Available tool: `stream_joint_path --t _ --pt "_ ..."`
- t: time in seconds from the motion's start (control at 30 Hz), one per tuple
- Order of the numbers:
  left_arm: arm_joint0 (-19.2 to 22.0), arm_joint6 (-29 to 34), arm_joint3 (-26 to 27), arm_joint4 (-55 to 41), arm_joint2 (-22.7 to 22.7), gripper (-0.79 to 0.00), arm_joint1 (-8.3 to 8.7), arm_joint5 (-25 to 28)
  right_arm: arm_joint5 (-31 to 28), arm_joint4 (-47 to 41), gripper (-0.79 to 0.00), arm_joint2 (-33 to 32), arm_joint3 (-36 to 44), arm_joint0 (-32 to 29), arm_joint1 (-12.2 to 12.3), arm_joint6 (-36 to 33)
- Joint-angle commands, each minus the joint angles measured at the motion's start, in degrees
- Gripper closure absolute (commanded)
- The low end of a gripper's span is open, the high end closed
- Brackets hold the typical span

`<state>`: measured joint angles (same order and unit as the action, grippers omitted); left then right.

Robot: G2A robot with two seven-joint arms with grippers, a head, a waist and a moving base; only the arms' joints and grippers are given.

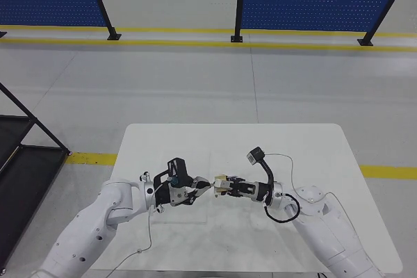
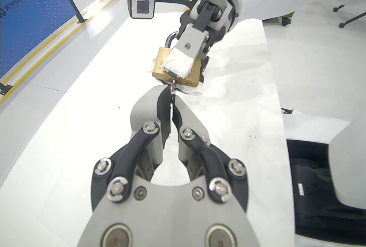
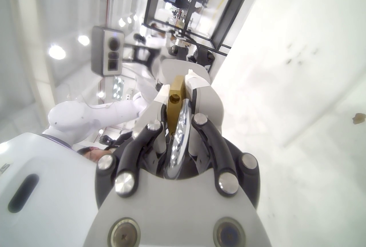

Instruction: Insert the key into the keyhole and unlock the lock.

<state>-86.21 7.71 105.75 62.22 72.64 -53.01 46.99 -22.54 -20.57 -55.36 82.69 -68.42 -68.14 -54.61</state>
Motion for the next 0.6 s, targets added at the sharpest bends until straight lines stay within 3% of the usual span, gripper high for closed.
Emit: stream_joint_path --t 0.0,0.43,0.5,0.57 --pt "-0.1 0.2 0.0 -0.3 0.2 0.0 0.02 -0.1 0.0 0.0 0.0 0.0 0.0 0.0 0.0 0.0" --pt "-0.6 -0.1 -0.5 -1.7 1.5 0.0 0.18 0.7 0.0 0.0 0.0 0.0 0.0 0.0 0.0 0.0" --pt "-0.7 -0.1 -0.6 -1.8 1.6 -0.299 0.19 0.6 0.0 0.0 0.0 0.0 0.0 0.0 0.0 0.0" --pt "-0.7 0.0 -0.6 -2.0 1.6 -0.785 0.19 0.6 0.0 0.0 0.0 0.0 0.0 0.0 0.0 0.0"
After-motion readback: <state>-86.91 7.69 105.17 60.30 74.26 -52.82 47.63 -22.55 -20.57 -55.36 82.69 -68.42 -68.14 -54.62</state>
